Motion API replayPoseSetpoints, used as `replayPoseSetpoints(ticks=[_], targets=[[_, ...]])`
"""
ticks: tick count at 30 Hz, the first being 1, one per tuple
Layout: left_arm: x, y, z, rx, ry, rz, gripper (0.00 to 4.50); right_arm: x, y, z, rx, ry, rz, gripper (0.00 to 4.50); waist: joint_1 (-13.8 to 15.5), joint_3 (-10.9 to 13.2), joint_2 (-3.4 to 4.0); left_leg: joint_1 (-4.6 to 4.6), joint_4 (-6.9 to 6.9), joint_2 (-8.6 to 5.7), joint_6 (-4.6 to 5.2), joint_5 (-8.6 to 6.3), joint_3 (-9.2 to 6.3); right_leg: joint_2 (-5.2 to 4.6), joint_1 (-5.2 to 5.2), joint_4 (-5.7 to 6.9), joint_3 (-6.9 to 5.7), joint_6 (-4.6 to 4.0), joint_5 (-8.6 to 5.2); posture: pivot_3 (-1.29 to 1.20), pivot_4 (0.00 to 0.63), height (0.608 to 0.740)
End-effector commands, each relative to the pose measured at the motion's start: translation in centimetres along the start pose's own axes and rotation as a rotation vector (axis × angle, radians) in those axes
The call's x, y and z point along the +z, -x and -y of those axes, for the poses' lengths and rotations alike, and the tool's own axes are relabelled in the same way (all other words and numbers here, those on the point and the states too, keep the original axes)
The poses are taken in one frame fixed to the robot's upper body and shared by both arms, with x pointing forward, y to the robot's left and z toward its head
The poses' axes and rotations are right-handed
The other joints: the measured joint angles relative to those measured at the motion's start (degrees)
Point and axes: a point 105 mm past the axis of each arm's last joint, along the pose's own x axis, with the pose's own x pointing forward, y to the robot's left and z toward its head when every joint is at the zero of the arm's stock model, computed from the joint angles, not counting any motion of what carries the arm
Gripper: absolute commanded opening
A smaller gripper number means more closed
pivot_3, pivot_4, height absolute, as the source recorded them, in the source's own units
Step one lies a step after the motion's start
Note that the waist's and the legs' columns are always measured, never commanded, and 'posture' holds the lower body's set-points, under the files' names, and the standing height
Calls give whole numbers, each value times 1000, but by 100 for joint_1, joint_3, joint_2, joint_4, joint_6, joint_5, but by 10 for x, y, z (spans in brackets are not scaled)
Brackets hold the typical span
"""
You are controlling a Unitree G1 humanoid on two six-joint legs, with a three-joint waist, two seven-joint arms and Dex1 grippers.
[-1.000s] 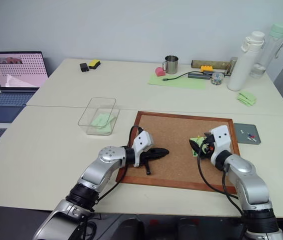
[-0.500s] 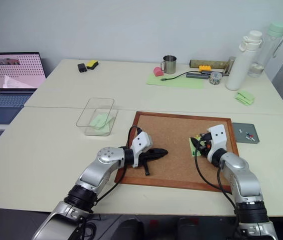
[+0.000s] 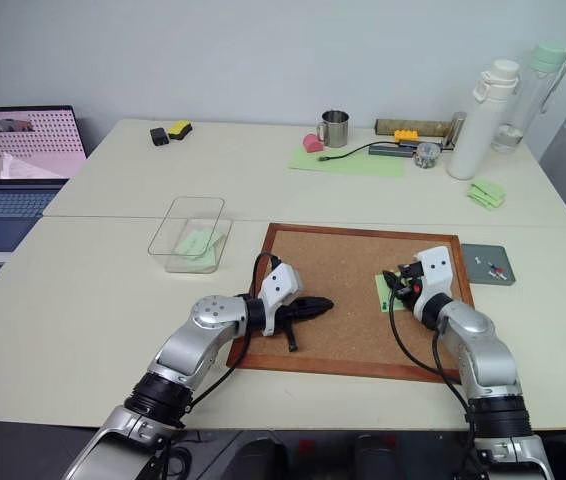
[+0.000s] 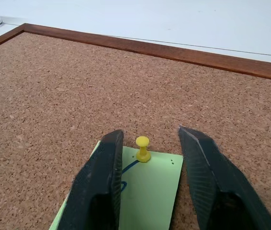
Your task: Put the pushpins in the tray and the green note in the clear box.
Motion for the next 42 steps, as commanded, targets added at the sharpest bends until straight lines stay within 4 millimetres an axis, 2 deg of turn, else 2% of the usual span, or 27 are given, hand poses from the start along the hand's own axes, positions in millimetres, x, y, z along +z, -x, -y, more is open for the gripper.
replayPoseSetpoints(ticks=[1, 6, 12, 15, 19, 25, 31, 42], targets=[[-15, -1, 5, -20, 28, -62, 0, 14, 0, -3, 23, 35, 54, 884, -1, 0, 0, 0, 0, 0, 0, 0, 0, 0, 0, 0, 0, 0, 0, 0, 150, 740], [-15, 0, 5, -19, 28, -64, 0, 14, -1, -4, 28, 55, 46, 18, -1, 0, 0, 0, 0, 0, 0, 0, 0, 0, 0, 0, 0, 0, 0, 0, 150, 740], [-16, 0, 6, -16, 36, -71, 0, 19, -1, -4, 34, 53, 67, 18, -1, 0, 0, 0, 0, 0, 0, 0, 0, 0, 0, 0, 0, 0, 0, 0, 150, 740], [-22, 1, 5, 2, 43, -108, 0, 26, 1, -10, 80, 38, 101, 18, -2, 0, 0, 0, 0, 0, 0, 0, 0, 0, 0, 0, 0, 0, 0, 0, 150, 740], [-35, 3, -2, 54, 63, -183, 0, 41, 8, -21, 144, 51, 141, 18, -3, 0, 1, 0, -2, 0, 0, 0, 0, 0, 0, 0, 0, 0, 0, 0, 150, 740], [-39, 4, -1, 53, 74, -202, 0, 47, 19, -23, 157, 74, 137, 18, 2, -2, -1, 24, -1, -1, 1, 0, -9, -2, 32, -8, -8, 1, 0, 0, 150, 740], [-38, 1, 3, 41, 75, -200, 0, 49, 27, -16, 139, 87, 120, 18, -4, -2, -2, 74, -20, -2, 1, -1, -5, -3, 83, -30, -6, 1, -1, 0, 150, 740], [-37, 2, 1, 39, 78, -198, 0, 58, 32, -6, 83, 83, 148, 18, -5, -1, -2, 76, -21, -1, 1, -1, -4, -2, 87, -36, -3, 1, -1, 0, 150, 740]])
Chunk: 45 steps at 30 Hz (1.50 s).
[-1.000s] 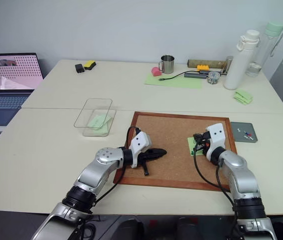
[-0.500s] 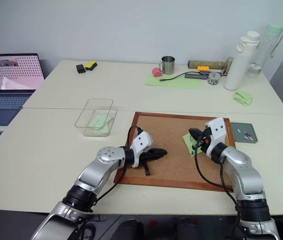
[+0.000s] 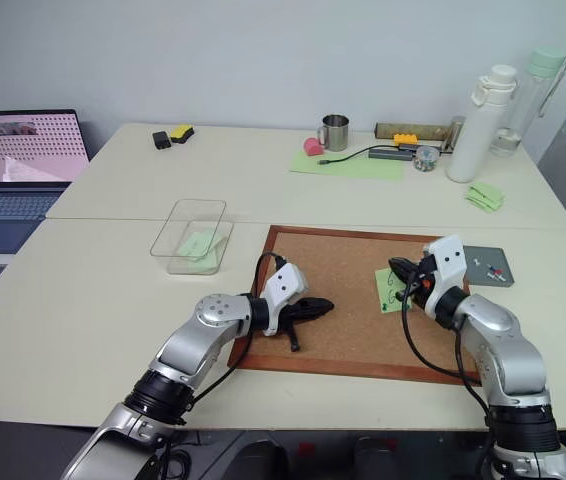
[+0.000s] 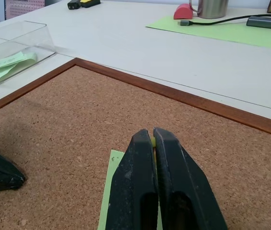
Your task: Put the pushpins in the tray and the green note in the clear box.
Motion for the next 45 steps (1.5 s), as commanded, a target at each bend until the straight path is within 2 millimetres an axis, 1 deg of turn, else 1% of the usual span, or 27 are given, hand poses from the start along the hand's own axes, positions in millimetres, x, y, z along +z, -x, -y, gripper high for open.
replayPoseSetpoints(ticks=[1, 6, 9, 10, 13, 15, 16, 20, 23, 28, 30, 32, 33, 34, 38, 39, 41, 43, 44, 45], targets=[[-33, 2, 2, 10, 60, -126, 0, 22, 5, 3, -22, 37, 73, 18, 0, 0, 0, 0, 0, 0, 0, 0, 0, 0, 0, -1, 0, 0, 0, 0, 150, 740], [-34, 2, 3, 7, 60, -125, 0, 27, 5, 6, -39, 22, 98, 18, 0, 0, 0, 0, -1, 0, 0, 0, 0, 0, 1, -2, 0, 0, 0, 0, 150, 740], [-34, 2, 3, 7, 60, -124, 0, 31, 7, 12, -72, -9, 121, 18, 0, 0, 0, 0, -2, 0, 0, 0, 0, 0, 1, -2, 0, 0, 0, 0, 150, 740], [-34, 2, 3, 6, 60, -124, 0, 32, 9, 21, -120, -27, 128, 18, 0, 0, 0, 0, -2, 1, 0, 0, 0, 0, 1, -2, 0, 0, 0, 0, 150, 740], [-34, 2, 4, 4, 58, -122, 0, 26, 22, 68, -350, -3, 93, 18, 0, 0, -1, 0, -3, 1, 0, 0, 0, 0, 1, -4, 0, 0, 0, 0, 150, 740], [-34, 2, 5, 0, 57, -121, 0, 22, 34, 96, -466, 13, 65, 18, 0, 0, -1, 1, -3, 1, 0, 0, 3, -3, 1, -7, 2, 0, 0, 0, 150, 740], [-34, 2, 5, -1, 57, -120, 0, 20, 38, 106, -506, 9, 51, 18, 2, 0, -1, -1, -3, -1, 0, 0, 1, -6, 3, -9, 0, 0, 0, 0, 150, 740], [-33, 2, 5, -2, 51, -120, 0, 8, 51, 137, -605, 35, -24, 18, -8, -1, 2, 1, -14, 0, 1, -1, 4, -5, 3, -22, 6, 0, 0, 0, 150, 740], [-33, 2, 5, 1, 48, -119, 0, 1, 54, 150, -638, 10, -50, 18, -16, -1, 5, 3, -14, 0, 2, -1, 7, -4, 4, -23, 10, -1, 0, 0, 150, 740], [-34, 5, 5, 8, 52, -121, 0, -2, 49, 150, -608, -44, -38, 18, -18, -1, 5, 3, -14, -1, 2, -1, 7, -5, 6, -26, 12, 0, 0, 0, 150, 740], [-35, 7, 5, 12, 52, -123, 0, -2, 47, 149, -593, -52, -37, 447, -17, -1, 5, 3, -14, 0, 2, -1, 5, -4, 7, -29, 10, 0, 0, 0, 150, 740], [-35, 7, 5, 13, 52, -124, 0, -2, 46, 148, -585, -53, -34, 711, -18, -1, 5, 3, -15, 1, 2, -1, 7, -4, 7, -30, 11, 0, 0, 0, 150, 740], [-35, 8, 5, 14, 52, -125, 0, -2, 46, 148, -584, -52, -31, 1052, -17, -1, 5, 3, -15, 2, 2, -1, 7, -4, 7, -31, 12, 0, 0, 0, 150, 740], [-35, 8, 4, 15, 52, -125, 0, -1, 46, 148, -581, -53, -26, 1161, -18, 0, 5, 3, -15, 2, 2, -1, 7, -4, 7, -32, 12, 0, 0, 0, 150, 740], [-34, 7, 3, 20, 51, -126, 0, 2, 49, 146, -572, -56, -9, 2057, -18, -1, 5, 3, -16, 2, 2, -1, 7, -4, 7, -33, 12, 0, 1, 0, 150, 740], [-34, 7, 3, 20, 51, -126, 0, 2, 50, 145, -573, -53, -6, 2204, -18, -1, 5, 3, -16, 2, 2, -1, 7, -4, 7, -33, 12, 0, 0, 0, 150, 740], [-34, 7, 3, 20, 50, -125, 0, 9, 52, 143, -565, -55, 30, 2699, -17, 0, 5, 2, -16, 2, 2, -1, 6, -4, 7, -33, 12, 0, 0, 0, 150, 740], [-34, 6, 3, 18, 50, -124, 0, 19, 50, 127, -486, -33, 76, 3056, -17, 0, 5, 1, -16, 2, 2, -1, 6, -4, 7, -35, 11, 0, 0, 0, 150, 740], [-34, 6, 3, 17, 50, -124, 0, 22, 48, 112, -411, -11, 88, 3056, -16, 0, 6, 0, -17, 2, 2, -1, 5, -5, 7, -35, 11, 0, 0, 0, 150, 740], [-34, 6, 3, 17, 50, -124, 0, 24, 48, 101, -359, 3, 94, 3056, -16, 0, 5, 0, -18, 2, 2, -1, 5, -5, 7, -37, 11, 0, 0, 0, 150, 740]])
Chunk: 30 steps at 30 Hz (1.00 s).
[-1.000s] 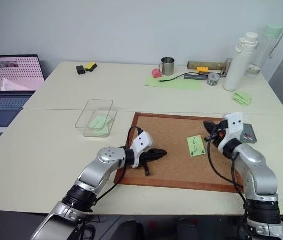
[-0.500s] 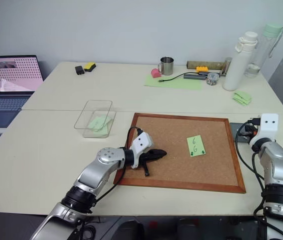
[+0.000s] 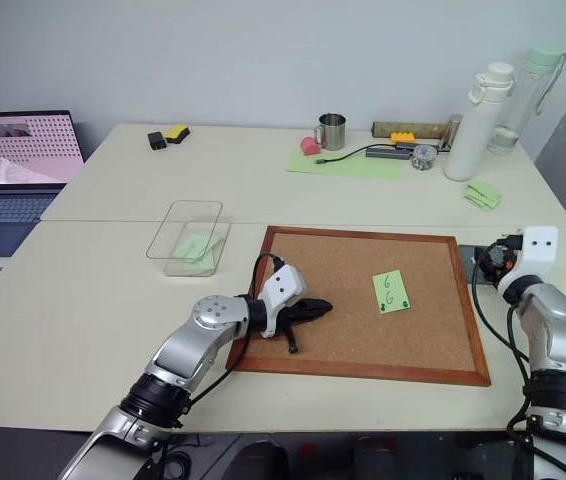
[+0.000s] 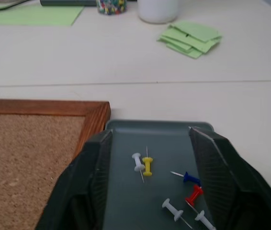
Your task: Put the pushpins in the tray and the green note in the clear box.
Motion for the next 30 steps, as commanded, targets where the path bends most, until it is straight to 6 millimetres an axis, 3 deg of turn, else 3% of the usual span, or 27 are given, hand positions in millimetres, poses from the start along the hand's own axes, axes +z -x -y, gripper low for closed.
replayPoseSetpoints(ticks=[1, 5, 12, 19, 24, 30], targets=[[-34, 2, 3, 7, 64, -125, 0, 30, 22, -40, 219, 51, 131, 3056, 2, 0, 0, 0, -1, 1, 0, 0, -2, 1, 2, -4, -1, 0, 0, 0, 150, 740], [-36, 3, 3, 3, 63, -130, 0, 10, 54, -82, 395, 108, 88, 3056, 1, 0, -2, -1, -2, 1, 0, -1, -5, 0, 6, -9, -4, 0, 0, 0, 150, 740], [-37, 5, 4, -2, 65, -135, 0, -11, 85, -125, 519, 171, 61, 3056, -19, 0, -2, 0, -1, 2, 0, -1, -5, 1, 7, -12, -4, 2, 0, 0, 150, 740], [-36, 4, 6, -21, 53, -138, 0, -34, 85, -140, 509, 168, 17, 3056, -15, -4, -9, 0, -3, 2, 0, -1, -6, 5, 4, -14, -6, 1, -1, 0, 150, 740], [-35, 5, 6, -22, 50, -138, 0, -43, 76, -135, 442, 177, -4, 3056, -14, -3, -12, 0, -2, 2, 0, -1, -5, 3, 3, -14, -5, 1, -1, 0, 150, 740], [-35, 6, 5, -16, 49, -139, 0, -42, 73, -133, 428, 164, 5, 1997, -14, -3, -11, -1, -3, 2, 0, -1, -6, 4, 3, -14, -6, 1, -1, 0, 150, 740]])
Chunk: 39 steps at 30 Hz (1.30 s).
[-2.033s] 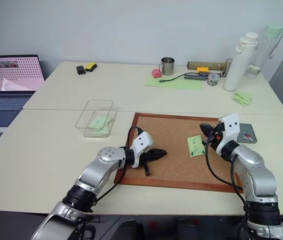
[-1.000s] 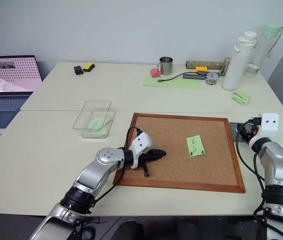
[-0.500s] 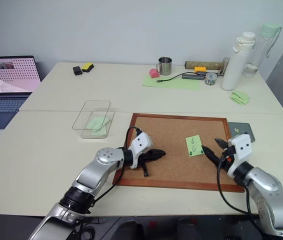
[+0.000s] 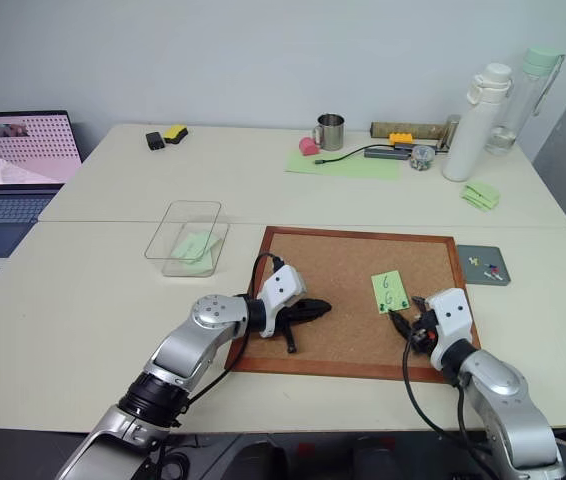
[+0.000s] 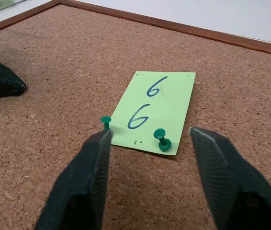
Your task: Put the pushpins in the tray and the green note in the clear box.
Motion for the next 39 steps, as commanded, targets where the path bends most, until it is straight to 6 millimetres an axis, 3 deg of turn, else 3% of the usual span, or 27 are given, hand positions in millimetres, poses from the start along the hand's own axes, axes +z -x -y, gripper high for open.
replayPoseSetpoints(ticks=[1, 11, 16, 22, 30, 33, 39], targets=[[-34, 4, 4, -3, 60, -125, 0, 13, -1, 5, -24, 26, 55, 1807, 0, 0, 0, 0, 0, 0, 0, 0, 0, 0, 0, 0, 0, 0, 0, 0, 150, 740], [-35, 5, 7, -9, 64, -125, 0, 13, -4, 8, -38, 37, 55, 26, 0, 0, 0, 0, -1, 0, 0, 0, 0, 0, -1, 0, 0, 0, 0, 0, 150, 740], [-35, 5, 6, -8, 65, -127, 0, 20, 0, 10, -31, 22, 84, 26, -1, 0, 0, -1, -1, 0, 0, 0, 0, 1, -2, 0, 0, 0, 0, 0, 150, 740], [-35, 6, 6, -7, 68, -128, 0, 47, 10, 1, 32, -121, 215, 26, -1, 1, 0, -2, -2, 1, 0, -1, -1, 2, -2, 0, -1, 0, 0, 0, 150, 740], [-35, 4, 7, -12, 69, -126, 0, 54, 15, 4, 17, -209, 244, 26, -3, 1, -1, -1, -2, 2, 0, -1, -3, 1, -1, -1, -1, 0, 0, 0, 150, 740], [-35, 5, 7, -11, 68, -126, 0, 58, 14, 24, -88, -221, 262, 26, -4, 1, -1, -2, -2, 2, 0, -1, -1, 1, -2, -2, 1, 0, 0, 0, 150, 740], [-35, 5, 8, -13, 69, -126, 0, 58, 19, 103, -400, -148, 213, 26, -5, 1, -2, -1, -2, 0, 0, -1, 3, -1, -2, -3, 2, 0, 0, 0, 150, 740]])
